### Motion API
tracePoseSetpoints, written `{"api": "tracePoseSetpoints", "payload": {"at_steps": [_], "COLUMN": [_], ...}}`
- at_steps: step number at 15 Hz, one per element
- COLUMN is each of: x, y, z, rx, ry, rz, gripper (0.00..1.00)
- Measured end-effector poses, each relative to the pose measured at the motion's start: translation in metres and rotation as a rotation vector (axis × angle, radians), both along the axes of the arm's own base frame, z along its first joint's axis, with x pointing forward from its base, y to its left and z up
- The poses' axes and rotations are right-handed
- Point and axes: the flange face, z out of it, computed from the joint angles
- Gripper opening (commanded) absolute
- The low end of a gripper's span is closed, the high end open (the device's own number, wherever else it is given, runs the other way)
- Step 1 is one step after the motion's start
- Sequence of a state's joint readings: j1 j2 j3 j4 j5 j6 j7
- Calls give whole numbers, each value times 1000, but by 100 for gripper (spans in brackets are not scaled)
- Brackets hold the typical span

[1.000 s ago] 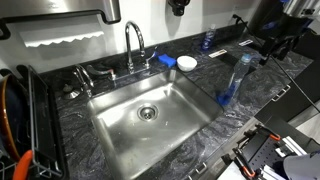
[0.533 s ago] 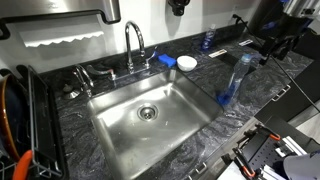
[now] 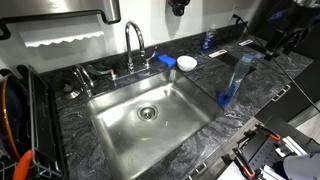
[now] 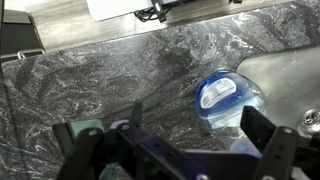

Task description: Move the bowl to the left side of the sink

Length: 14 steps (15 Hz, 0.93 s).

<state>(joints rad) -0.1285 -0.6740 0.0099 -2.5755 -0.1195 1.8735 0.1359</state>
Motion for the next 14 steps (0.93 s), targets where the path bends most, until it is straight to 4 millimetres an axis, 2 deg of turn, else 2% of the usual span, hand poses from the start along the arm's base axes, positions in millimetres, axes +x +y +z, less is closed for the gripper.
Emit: {"api": "tracePoseSetpoints", "payload": {"at_steps": [4, 7, 11, 14], "x": [-15, -15, 5, 31], "y": [18, 33, 63, 84], "z": [25, 46, 67, 69], "rx": [-43, -61, -110, -134], "ry": [-17, -116, -317, -441], "rz": [20, 65, 176, 275], "gripper": [100, 100, 100, 100]}}
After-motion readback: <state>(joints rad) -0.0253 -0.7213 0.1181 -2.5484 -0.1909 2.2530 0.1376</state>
